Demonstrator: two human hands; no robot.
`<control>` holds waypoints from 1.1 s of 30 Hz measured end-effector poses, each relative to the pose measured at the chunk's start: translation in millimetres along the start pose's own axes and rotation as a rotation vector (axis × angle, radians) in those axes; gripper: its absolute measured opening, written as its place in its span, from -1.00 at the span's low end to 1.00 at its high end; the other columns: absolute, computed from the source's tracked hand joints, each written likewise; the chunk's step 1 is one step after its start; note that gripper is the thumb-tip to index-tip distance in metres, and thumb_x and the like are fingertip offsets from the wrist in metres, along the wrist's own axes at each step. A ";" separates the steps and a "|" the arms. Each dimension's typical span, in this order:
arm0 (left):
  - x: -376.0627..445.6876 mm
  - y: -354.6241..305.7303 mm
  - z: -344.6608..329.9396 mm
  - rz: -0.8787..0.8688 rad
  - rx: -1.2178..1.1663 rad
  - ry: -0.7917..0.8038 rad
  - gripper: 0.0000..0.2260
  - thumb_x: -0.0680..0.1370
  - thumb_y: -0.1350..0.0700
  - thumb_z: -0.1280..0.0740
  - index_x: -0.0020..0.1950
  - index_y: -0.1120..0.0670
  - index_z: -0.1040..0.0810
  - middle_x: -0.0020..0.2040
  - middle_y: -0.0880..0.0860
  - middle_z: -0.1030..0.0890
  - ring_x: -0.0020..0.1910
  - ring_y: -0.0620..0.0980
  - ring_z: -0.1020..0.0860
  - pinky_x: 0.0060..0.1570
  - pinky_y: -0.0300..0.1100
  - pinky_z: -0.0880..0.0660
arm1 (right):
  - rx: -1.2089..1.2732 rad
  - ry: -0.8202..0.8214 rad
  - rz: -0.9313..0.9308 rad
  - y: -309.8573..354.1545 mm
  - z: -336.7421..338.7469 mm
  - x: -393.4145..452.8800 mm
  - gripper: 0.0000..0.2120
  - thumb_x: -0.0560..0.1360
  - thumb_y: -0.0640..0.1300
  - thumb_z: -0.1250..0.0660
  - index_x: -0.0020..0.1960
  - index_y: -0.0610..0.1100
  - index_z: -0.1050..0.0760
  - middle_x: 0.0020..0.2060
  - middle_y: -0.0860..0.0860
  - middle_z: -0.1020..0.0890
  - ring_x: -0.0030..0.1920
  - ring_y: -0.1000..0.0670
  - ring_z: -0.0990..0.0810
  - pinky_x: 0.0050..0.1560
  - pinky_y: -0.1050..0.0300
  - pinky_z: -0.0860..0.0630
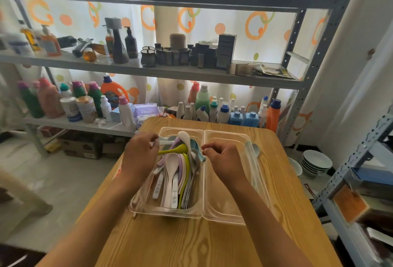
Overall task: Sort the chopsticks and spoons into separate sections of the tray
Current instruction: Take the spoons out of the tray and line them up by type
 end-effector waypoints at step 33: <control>-47.4 -98.7 -17.5 -0.379 -0.372 0.385 -0.73 0.46 0.03 -0.43 0.16 -0.08 -0.58 -0.07 -0.22 -0.59 -0.11 -0.23 -0.58 -0.08 -0.30 -0.56 | 0.529 -0.344 -0.198 -6.7 74.8 15.0 -0.76 0.55 -0.10 -0.39 0.21 -0.10 -0.59 -0.05 -0.06 -0.71 -0.07 -0.03 -0.71 -0.02 0.05 -0.67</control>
Point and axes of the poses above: each hand's wrist, its own x-axis towards the middle knuckle, its own z-axis out of the back of the hand, y = z × x, the point moved 7 cm from there along x, towards the middle knuckle
